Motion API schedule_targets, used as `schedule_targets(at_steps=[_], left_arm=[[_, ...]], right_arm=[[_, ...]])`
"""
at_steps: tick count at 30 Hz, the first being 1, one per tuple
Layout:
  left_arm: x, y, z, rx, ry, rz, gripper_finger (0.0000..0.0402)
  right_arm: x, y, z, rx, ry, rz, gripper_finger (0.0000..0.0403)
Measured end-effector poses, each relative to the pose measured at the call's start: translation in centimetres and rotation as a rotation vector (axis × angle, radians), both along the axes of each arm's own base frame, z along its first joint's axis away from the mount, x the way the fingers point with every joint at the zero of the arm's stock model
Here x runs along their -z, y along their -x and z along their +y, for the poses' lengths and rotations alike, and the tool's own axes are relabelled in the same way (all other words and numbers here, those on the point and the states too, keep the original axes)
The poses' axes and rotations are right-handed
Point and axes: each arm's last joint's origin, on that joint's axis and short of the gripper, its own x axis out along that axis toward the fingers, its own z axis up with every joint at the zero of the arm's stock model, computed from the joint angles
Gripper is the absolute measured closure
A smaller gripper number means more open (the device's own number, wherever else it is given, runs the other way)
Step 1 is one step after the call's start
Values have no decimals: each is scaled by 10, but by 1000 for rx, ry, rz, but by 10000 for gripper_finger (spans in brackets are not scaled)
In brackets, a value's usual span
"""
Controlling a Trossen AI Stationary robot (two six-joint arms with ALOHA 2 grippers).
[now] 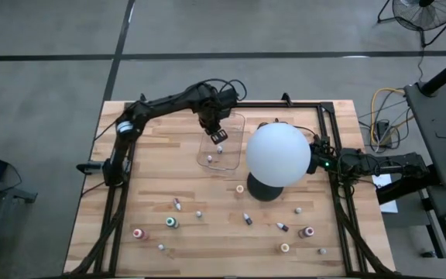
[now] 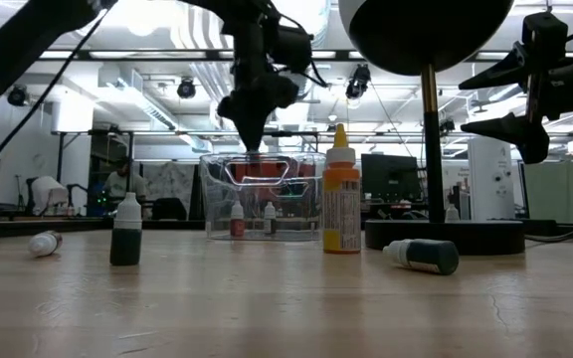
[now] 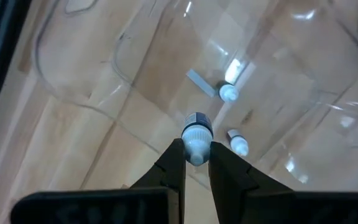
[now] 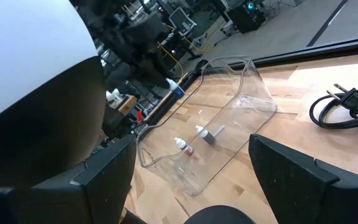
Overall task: Pick & Place food coloring
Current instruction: Put the small purple food coloring bottle into the transparent bin
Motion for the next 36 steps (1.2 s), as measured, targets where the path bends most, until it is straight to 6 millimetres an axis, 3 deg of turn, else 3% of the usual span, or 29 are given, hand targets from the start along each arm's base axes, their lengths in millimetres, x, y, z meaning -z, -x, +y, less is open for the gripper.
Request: schedule_targets(at_steps=[11,36], left_arm=[[31,-11,4,-35,2,51,374],[94,-16,-20,-23,7,57,374]], right_arm=[[0,0,0,0,0,0,101],[0,0,0,0,0,0,101]])
